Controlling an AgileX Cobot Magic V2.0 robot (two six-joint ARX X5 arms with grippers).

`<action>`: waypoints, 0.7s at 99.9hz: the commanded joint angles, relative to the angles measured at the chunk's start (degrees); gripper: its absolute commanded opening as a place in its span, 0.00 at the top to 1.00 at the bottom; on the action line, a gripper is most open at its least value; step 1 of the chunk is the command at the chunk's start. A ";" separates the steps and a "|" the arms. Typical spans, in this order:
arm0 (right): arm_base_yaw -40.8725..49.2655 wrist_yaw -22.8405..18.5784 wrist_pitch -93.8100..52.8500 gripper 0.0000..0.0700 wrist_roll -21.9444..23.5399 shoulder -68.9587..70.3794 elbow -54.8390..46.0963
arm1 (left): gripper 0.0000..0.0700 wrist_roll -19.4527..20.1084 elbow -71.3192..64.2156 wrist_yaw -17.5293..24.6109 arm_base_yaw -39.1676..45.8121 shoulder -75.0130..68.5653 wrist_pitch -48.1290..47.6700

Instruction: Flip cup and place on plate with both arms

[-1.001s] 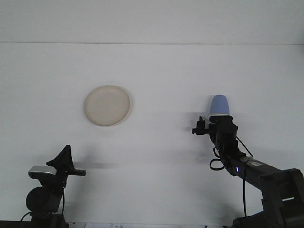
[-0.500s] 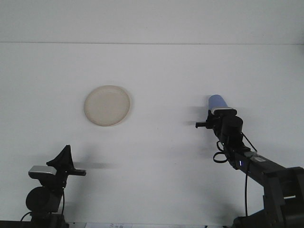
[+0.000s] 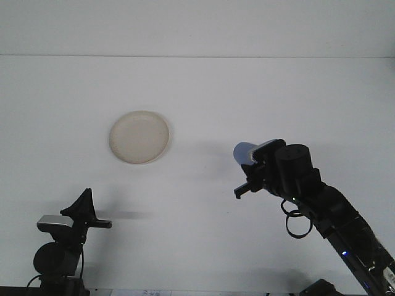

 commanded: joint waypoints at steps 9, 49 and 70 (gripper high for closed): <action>6.82 0.02 -17.03 1.00 -3.69 5.20 9.31 | 0.98 -0.37 -1.11 0.26 -0.07 -0.09 0.55; 15.39 1.46 -30.64 1.00 -6.14 24.41 16.13 | 0.98 -0.37 -1.11 0.26 -0.04 -0.09 0.52; 17.31 1.40 -29.40 1.00 -6.38 31.78 18.51 | 0.98 -0.37 -1.11 0.26 -0.07 -0.09 0.52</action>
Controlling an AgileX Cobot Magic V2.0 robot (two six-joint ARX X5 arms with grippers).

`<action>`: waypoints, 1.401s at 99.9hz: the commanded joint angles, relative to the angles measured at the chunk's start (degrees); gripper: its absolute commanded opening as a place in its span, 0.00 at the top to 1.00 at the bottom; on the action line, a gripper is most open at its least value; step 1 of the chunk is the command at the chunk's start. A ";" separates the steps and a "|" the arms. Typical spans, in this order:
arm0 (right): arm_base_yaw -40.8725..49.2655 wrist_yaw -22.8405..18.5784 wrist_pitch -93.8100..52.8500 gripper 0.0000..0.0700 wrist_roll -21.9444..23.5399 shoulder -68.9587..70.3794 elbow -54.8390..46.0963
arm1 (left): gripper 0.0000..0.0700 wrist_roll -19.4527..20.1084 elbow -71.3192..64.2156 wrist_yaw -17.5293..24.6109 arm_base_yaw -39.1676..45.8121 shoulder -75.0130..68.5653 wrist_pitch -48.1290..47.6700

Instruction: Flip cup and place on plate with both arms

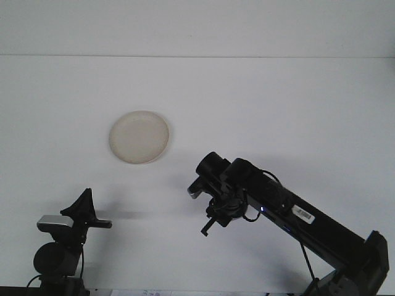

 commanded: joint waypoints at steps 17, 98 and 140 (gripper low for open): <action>1.14 -0.55 0.20 1.00 -2.14 4.55 3.43 | 0.98 -0.35 -1.11 0.26 -0.07 -0.09 0.52; 1.09 -2.82 -2.12 0.29 -3.43 8.17 9.62 | 0.98 -0.35 -1.11 0.26 -0.07 -0.09 0.52; -7.26 -1.09 -4.96 0.29 -8.13 -0.66 15.61 | 0.98 -0.35 -1.11 0.26 -0.04 -0.09 0.55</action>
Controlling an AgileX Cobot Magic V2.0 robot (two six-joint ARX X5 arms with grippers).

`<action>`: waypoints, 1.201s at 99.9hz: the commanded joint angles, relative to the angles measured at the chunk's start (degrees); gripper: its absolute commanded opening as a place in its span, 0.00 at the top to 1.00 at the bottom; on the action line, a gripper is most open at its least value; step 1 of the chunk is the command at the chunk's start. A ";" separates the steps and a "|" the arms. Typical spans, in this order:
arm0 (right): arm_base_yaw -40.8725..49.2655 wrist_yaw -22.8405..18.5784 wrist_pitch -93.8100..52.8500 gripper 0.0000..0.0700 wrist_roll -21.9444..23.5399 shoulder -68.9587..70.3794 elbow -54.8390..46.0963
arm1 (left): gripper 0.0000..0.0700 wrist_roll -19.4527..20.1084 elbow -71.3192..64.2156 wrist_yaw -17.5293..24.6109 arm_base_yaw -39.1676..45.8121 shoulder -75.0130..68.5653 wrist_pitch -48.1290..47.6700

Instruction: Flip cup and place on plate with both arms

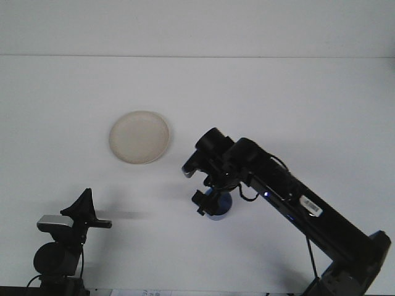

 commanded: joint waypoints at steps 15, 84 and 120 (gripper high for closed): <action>-11.98 0.31 0.87 0.29 -1.11 -7.93 0.02 | 0.98 -0.35 -1.11 0.26 -0.07 -0.09 0.52; -37.86 2.97 34.91 0.38 10.75 -54.64 -47.56 | 0.98 -0.35 -1.11 0.26 -0.07 -0.09 0.55; -37.86 2.95 36.85 1.00 11.26 -63.41 -50.77 | 0.98 -8.52 8.31 0.26 -0.07 1.09 -3.02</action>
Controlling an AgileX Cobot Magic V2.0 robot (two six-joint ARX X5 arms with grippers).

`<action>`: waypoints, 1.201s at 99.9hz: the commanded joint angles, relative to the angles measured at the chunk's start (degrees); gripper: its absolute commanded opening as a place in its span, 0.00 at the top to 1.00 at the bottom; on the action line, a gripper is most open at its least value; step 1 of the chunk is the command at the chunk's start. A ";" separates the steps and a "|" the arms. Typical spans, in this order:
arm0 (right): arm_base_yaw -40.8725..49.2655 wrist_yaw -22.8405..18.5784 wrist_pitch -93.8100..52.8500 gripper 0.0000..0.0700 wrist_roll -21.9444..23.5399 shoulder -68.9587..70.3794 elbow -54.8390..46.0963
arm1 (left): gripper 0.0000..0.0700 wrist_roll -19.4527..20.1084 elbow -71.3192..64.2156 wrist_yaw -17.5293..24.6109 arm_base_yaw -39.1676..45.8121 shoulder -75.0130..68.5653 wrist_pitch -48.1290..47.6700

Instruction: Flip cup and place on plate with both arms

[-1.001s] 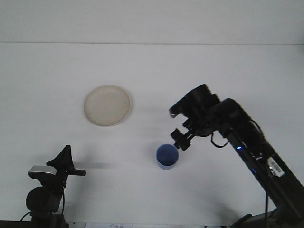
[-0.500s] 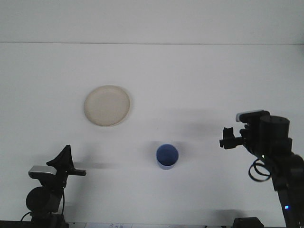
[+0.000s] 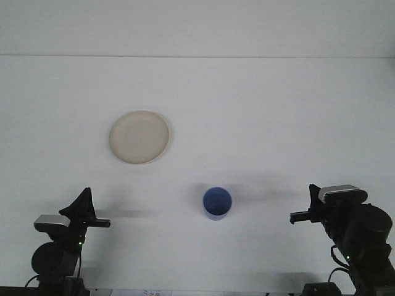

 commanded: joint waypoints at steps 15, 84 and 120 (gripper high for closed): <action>0.04 -0.04 0.61 1.00 0.61 0.37 0.55 | 0.98 -5.62 21.53 1.07 -0.07 8.39 -13.18; 0.04 -0.02 0.55 1.00 0.52 0.37 0.55 | 0.98 3.80 73.46 13.42 -0.11 56.85 -52.30; 0.04 -0.02 0.63 1.00 0.35 0.37 0.55 | 0.44 6.51 73.46 19.87 -6.88 67.06 -58.93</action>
